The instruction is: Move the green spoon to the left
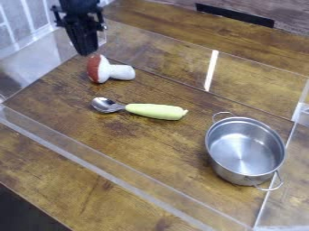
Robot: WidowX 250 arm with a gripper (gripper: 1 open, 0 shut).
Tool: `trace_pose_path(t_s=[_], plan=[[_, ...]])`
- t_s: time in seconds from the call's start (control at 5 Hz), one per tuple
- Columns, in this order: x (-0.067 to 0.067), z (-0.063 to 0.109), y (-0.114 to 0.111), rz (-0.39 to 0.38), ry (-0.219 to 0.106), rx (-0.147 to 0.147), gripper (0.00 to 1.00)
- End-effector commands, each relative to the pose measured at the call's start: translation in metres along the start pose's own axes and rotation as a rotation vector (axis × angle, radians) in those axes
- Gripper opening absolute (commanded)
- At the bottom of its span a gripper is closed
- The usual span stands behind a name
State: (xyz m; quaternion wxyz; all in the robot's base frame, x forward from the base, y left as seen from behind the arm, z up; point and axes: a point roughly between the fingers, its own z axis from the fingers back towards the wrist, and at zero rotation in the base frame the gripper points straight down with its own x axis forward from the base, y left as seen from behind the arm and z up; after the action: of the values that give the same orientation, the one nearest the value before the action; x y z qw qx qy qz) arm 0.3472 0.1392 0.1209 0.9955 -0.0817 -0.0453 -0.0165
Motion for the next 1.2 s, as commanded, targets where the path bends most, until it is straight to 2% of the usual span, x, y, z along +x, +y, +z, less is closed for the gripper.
trace_pose_path(t_s=[0.0, 0.2, 0.4, 0.8, 1.0], plan=[[-0.004, 0.031, -0.002, -0.012, -0.092, 0.034, 1.0], [-0.008, 0.023, -0.007, -0.005, -0.09, 0.011, 0.0], [-0.01, 0.013, -0.014, -0.001, -0.084, -0.004, 1.0], [-0.012, -0.014, -0.016, 0.001, -0.071, -0.045, 1.0], [-0.019, -0.032, -0.016, 0.001, -0.062, -0.064, 1.0]])
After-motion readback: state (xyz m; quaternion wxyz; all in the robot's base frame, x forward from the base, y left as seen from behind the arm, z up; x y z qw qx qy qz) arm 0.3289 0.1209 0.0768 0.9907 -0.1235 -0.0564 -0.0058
